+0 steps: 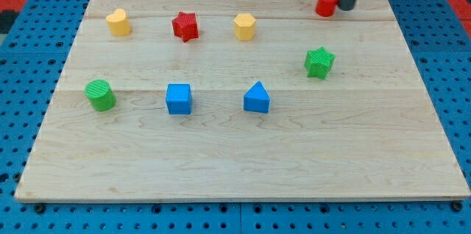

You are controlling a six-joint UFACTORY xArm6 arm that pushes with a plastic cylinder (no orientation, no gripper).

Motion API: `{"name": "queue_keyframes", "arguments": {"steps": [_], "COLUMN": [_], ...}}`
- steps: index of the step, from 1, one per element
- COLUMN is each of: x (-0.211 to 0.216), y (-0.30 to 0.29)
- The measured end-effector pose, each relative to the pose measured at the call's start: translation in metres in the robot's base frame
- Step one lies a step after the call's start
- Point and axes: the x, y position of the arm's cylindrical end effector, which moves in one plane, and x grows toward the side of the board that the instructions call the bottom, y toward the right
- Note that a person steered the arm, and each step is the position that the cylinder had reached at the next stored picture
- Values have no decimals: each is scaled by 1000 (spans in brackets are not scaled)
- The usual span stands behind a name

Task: Move the green star to the yellow hexagon

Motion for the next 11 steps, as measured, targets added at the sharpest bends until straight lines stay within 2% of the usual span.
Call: {"name": "queue_keyframes", "arguments": {"steps": [1,2,3,4,6,7,8,10,11], "x": [22,100,144,161,161,132,107,164,140], "y": [-4,48,51,21,-52,-83,-90,-106,-132]}}
